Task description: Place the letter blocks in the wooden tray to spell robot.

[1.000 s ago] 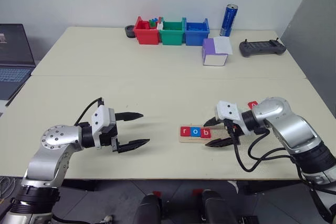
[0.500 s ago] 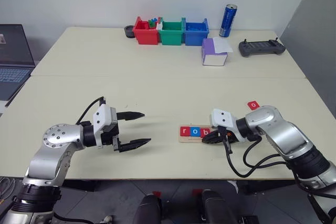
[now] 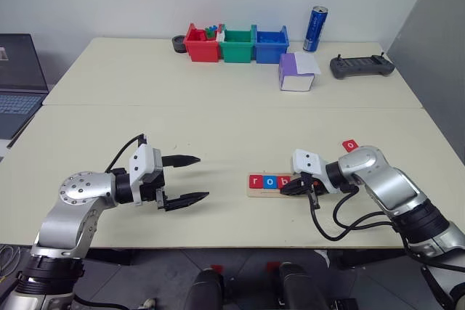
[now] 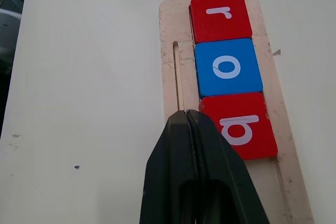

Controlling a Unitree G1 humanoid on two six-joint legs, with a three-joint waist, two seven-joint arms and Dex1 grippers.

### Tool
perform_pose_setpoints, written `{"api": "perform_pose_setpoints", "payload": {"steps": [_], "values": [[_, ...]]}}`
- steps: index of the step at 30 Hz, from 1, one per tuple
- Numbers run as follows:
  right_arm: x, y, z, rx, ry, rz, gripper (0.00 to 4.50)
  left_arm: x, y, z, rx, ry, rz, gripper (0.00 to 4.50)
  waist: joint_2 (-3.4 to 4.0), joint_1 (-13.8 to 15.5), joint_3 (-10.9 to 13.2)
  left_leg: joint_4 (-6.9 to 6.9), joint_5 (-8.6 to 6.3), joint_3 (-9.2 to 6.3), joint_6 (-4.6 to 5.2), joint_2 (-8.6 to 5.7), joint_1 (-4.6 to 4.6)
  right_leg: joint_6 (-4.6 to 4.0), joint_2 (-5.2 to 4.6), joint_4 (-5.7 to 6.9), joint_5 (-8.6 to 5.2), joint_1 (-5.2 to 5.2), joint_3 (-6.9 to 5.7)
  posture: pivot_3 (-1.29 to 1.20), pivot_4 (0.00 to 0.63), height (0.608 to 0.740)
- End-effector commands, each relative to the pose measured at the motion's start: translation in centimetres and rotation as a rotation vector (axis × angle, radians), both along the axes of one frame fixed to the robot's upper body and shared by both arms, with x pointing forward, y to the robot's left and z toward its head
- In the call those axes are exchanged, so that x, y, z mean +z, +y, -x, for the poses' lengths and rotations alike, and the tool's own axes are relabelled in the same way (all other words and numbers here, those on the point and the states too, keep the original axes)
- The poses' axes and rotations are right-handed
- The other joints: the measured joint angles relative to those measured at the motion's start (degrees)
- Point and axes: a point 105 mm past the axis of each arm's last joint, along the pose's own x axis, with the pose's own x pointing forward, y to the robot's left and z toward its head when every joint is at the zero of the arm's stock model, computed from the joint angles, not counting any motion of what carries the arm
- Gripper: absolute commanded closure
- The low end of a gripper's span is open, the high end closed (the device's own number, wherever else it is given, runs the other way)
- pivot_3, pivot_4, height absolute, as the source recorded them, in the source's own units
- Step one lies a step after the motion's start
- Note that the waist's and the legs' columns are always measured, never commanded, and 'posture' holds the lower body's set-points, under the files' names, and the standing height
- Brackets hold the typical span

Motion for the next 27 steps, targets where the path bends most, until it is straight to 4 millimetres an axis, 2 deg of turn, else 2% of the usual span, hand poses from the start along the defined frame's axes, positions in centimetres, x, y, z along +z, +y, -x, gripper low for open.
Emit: {"api": "perform_pose_setpoints", "payload": {"steps": [1, 5, 12, 16, 20, 27], "values": [[1.6, 0.2, -0.2, 0.017, -0.031, -0.027, 4.46, 1.4, 0.2, 0.0, 0.003, -0.059, -0.005, 0.0, 0.0, 0.0, 0.0, 0.0, 0.0, 0.0, 0.0, 0.0, 0.0, 0.0, 0.0, 0.0, 0.0, 0.0, 0.0, 0.0, 0.15, 0.74], [2.8, 0.1, -0.1, 0.027, -0.041, -0.048, 4.46, 1.3, 0.3, 0.0, 0.003, -0.058, -0.005, 0.0, 0.0, 0.0, 0.0, 0.0, 0.0, 0.0, 0.0, 0.0, -0.02, 0.01, 0.0, 0.0, 0.01, 0.0, -0.01, 0.0, 0.15, 0.74], [2.6, -0.4, -0.3, 0.015, -0.042, -0.037, 4.46, 1.5, -0.1, -0.1, -0.005, -0.065, -0.003, 0.0, 0.0, 0.0, 0.0, -0.01, 0.0, 0.0, 0.0, 0.0, -0.02, 0.01, 0.0, -0.01, 0.0, -0.01, -0.01, 0.0, 0.15, 0.74], [5.1, -1.7, -0.7, -0.041, -0.063, -0.12, 4.46, 1.8, -0.1, -0.1, 0.0, -0.07, -0.003, 0.0, 0.0, 0.0, 0.0, -0.01, 0.0, 0.0, 0.0, 0.0, -0.03, 0.01, 0.0, -0.01, 0.0, -0.01, -0.01, 0.0, 0.15, 0.74], [7.7, -4.7, -1.3, -0.16, -0.133, -0.169, 4.46, 1.8, 0.1, 0.0, 0.009, -0.069, -0.004, 0.0, 0.0, 0.1, 0.0, -0.01, 0.0, 0.0, 0.0, -0.01, -0.04, 0.01, -0.01, -0.04, 0.01, -0.01, -0.01, 0.0, 0.15, 0.74], [8.5, -10.8, -1.0, -0.403, -0.168, -0.124, 4.46, 1.1, 0.3, -0.3, 0.004, -0.059, 0.006, 0.0, 0.0, 0.2, 0.0, -0.02, 0.0, 0.02, 0.0, -0.01, -0.04, -0.02, -0.01, -0.05, -0.01, -0.01, 0.0, 0.0, 0.15, 0.74]]}}
